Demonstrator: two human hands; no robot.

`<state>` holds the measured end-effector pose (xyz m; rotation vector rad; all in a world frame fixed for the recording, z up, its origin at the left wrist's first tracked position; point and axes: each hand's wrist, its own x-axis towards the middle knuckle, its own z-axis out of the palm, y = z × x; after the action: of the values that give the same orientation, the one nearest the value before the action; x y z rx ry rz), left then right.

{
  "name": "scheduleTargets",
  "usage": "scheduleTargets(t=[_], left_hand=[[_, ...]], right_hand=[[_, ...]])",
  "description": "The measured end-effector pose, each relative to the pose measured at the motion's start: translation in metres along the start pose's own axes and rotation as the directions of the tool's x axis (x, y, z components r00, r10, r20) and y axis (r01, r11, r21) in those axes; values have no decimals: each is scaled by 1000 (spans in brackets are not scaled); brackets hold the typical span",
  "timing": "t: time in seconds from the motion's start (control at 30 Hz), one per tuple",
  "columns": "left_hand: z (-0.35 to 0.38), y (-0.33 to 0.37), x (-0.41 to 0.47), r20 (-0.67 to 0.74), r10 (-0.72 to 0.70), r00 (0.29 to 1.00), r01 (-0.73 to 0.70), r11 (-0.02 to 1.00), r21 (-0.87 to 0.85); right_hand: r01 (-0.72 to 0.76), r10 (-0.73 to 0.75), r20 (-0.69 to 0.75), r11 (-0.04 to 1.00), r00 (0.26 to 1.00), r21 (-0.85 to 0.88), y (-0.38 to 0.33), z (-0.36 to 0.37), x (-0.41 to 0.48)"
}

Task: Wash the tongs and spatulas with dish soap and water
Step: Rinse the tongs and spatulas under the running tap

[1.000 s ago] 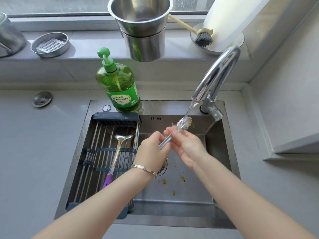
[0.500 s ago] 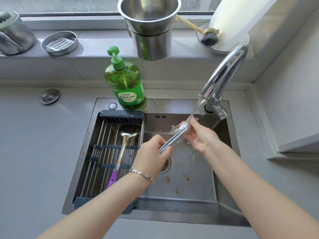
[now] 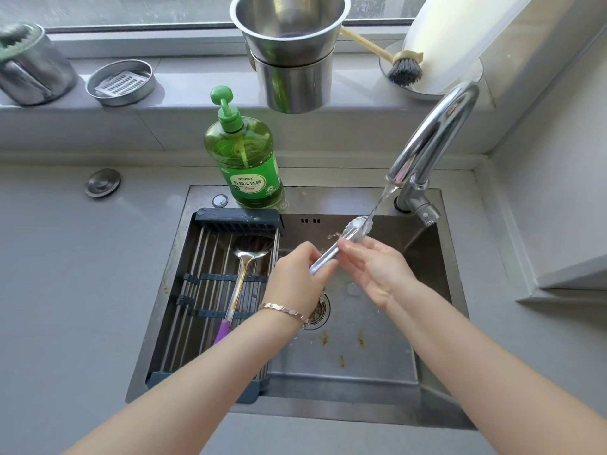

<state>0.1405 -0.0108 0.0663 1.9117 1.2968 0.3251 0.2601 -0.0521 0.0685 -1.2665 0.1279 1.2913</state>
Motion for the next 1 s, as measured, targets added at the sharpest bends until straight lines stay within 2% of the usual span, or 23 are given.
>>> scheduleTargets(t=[0.1, 0.17, 0.23, 0.3, 0.37, 0.4, 0.43, 0.5, 0.53, 0.57, 0.63, 0.7, 0.77, 0.83, 0.87, 0.9, 0.97, 1.0], left_hand=[[2, 15, 12, 106, 15, 994, -29, 991, 132], [4, 27, 24, 233, -7, 972, -21, 993, 119], [7, 35, 36, 390, -49, 919, 59, 998, -13], [9, 41, 44, 548, -80, 833, 237, 946, -221], [8, 45, 45, 639, -72, 766, 381, 851, -361], [8, 46, 44, 648, -53, 760, 383, 843, -379], [8, 46, 41, 628, -35, 777, 325, 877, -354], [8, 43, 33, 517, 16, 856, 67, 988, -141], [9, 39, 28, 450, 55, 891, -56, 998, -11], [10, 35, 24, 381, 74, 921, -119, 988, 95], [10, 24, 15, 254, 53, 966, -99, 980, 172], [5, 14, 7, 148, 28, 989, -47, 991, 127], [-3, 6, 0, 52, 1, 999, -1, 1000, 2], [-12, 2, -5, -30, -97, 995, 90, 978, -190], [-15, -1, -5, -56, -202, 978, 175, 933, -315], [-16, -5, -3, -40, -340, 940, 286, 842, -457], [-17, -9, 1, 144, -590, 794, 522, 543, -658], [-15, -12, 2, 273, -652, 707, 620, 386, -683]], right_hand=[[11, -12, -24, 999, 1000, -36, -7, -5, -3], [6, -8, -58, 1000, 998, -26, -12, -12, -2], [8, -6, -78, 1000, 997, 25, -18, -21, 0], [26, -20, -77, 996, 997, 84, -25, -28, 0], [42, -36, -74, 995, 997, 87, -32, -33, 0], [44, -39, -74, 996, 997, 75, -34, -35, 1], [47, -42, -80, 997, 996, 62, -34, -35, 2], [59, -56, -98, 998, 994, 23, -32, -33, 3], [65, -66, -104, 998, 992, -12, -30, -29, 3], [72, -78, -103, 995, 992, -62, -27, -25, 2], [87, -105, -85, 976, 991, -198, -22, -16, -2], [157, -199, -91, 927, 976, -342, -16, -13, -4], [224, -337, -155, 843, 929, -488, -7, -20, 0], [175, -347, -228, 817, 910, -549, 4, -29, 4], [111, -256, -231, 859, 939, -500, 11, -33, 5], [41, -132, -195, 911, 972, -411, 18, -35, 6], [-103, 101, -20, 984, 995, -145, 28, -34, 4], [-138, 140, 69, 990, 988, -32, 29, -31, 2]])
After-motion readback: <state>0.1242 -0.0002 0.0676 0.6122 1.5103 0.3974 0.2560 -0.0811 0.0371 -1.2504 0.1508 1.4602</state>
